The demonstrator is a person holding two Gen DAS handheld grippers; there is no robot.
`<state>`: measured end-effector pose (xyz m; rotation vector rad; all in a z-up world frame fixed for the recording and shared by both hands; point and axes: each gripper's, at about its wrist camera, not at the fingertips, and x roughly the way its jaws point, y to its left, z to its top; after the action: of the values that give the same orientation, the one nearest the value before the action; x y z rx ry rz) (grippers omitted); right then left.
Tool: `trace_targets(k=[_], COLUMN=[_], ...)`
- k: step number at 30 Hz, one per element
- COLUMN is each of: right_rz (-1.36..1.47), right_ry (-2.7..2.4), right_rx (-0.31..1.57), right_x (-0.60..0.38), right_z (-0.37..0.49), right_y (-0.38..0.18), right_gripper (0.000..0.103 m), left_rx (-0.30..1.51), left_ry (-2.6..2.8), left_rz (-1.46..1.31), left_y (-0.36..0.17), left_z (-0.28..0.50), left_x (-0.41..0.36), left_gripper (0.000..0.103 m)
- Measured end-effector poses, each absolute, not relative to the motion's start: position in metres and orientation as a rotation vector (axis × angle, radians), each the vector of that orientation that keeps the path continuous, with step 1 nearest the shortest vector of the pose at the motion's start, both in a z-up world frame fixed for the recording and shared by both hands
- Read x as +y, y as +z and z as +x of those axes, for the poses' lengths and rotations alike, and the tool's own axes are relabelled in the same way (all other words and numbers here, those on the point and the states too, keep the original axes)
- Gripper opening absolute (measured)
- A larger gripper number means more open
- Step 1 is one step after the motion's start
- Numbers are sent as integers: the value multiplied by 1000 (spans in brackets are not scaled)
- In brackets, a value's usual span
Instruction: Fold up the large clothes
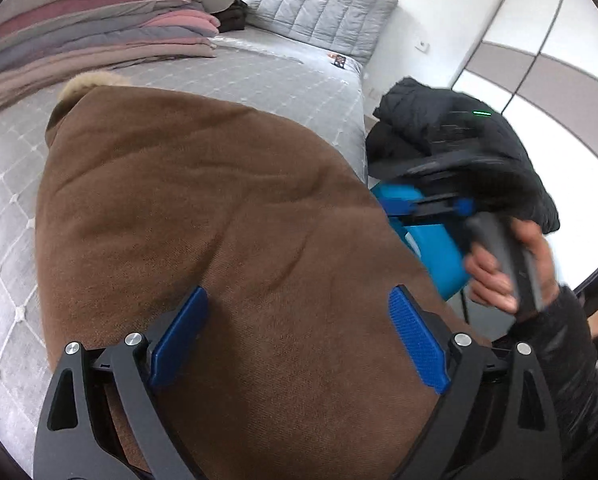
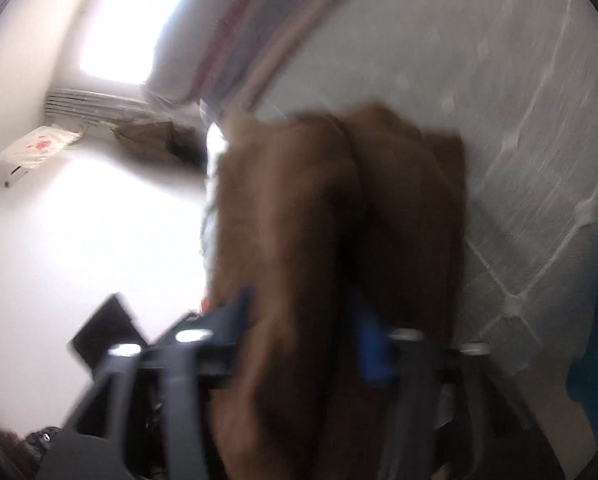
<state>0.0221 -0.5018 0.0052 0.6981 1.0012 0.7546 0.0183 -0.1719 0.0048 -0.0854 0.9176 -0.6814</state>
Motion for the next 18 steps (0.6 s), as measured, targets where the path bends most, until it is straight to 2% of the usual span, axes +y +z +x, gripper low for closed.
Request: trace_targets(k=[3,5,6,12,14,18], right_rz=[541,289,263,483,519,728], right_ry=[730,574,578,597,591,675], right_rx=[1060,1204,1218,1083,1093,1173], right_x=[-477,-454,-449,-496,-512,-543], right_z=[9,9,9,-24,-33,-46], right_y=[7,-28,-38,-2,-5,-38], right_gripper=[82,82,82,82,93,93], left_rx=[917,914,911,833,856,977], left_ry=[-686,-692,-705,-657,-624,-548], left_rz=[-99,-102,-129,-294,-348,-584], left_y=[4,6,11,54,51,15], left_z=[22,20,20,-3,-9,-9], left_x=[-174,-170,-165,-89,-58,5], left_gripper=[88,88,88,88,88,88])
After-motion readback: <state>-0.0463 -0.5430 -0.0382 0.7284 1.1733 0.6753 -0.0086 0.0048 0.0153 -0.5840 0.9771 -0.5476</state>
